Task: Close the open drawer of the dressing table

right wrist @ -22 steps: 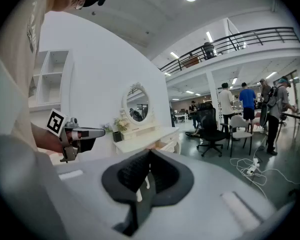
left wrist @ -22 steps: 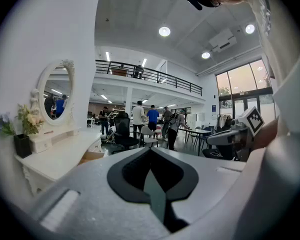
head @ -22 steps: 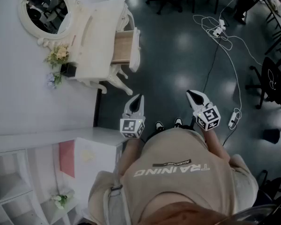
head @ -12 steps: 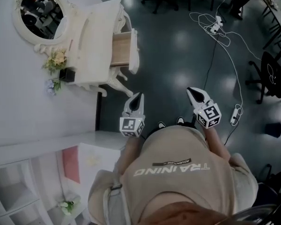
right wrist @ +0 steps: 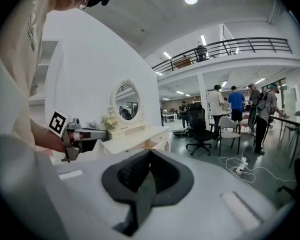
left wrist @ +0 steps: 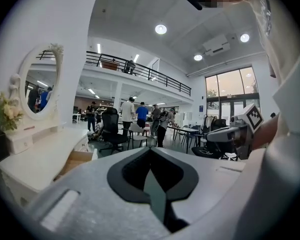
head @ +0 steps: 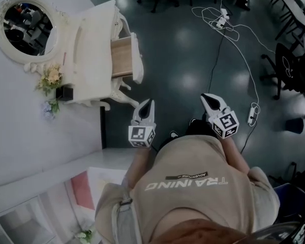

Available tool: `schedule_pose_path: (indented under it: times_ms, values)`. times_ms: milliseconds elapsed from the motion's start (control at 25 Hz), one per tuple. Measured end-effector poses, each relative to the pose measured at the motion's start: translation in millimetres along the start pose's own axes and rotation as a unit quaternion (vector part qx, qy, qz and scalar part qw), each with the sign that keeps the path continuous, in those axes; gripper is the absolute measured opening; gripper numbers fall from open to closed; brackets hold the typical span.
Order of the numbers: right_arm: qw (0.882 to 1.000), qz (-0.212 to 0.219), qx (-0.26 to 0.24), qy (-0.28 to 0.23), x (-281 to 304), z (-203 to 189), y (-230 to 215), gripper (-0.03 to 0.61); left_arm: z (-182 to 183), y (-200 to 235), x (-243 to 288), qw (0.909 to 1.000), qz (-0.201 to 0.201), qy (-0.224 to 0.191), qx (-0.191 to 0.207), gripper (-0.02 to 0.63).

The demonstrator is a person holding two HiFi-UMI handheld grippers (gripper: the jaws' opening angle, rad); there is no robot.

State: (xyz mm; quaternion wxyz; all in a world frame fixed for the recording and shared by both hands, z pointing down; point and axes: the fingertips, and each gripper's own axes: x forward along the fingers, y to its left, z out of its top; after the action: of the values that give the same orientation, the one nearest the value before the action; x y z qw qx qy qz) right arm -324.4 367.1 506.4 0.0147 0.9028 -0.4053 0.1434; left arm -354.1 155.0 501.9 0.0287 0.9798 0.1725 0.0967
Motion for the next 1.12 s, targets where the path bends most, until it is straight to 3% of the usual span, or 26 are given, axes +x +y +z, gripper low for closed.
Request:
schedule_pose_path:
  times_ms: [240, 440, 840, 1120]
  values:
    - [1.000, 0.025, 0.007, 0.014, 37.7, -0.7, -32.8, 0.005, -2.9, 12.8, 44.6, 0.9999, 0.007, 0.010, -0.008, 0.006]
    - [0.997, 0.079, 0.022, 0.015, 84.6, 3.3, -76.1, 0.005, 3.7, 24.9, 90.0, 0.9985, 0.049, 0.023, -0.006, 0.006]
    - [0.985, 0.173, -0.015, 0.019, 182.4, 36.7, -179.6, 0.005, 35.9, 56.8, 209.2, 0.9915, 0.127, 0.025, -0.011, 0.006]
    - [0.979, 0.203, -0.010, 0.027, 244.5, 48.1, -219.7, 0.005, 37.5, 87.5, 261.2, 0.9866, 0.157, 0.036, -0.028, 0.006]
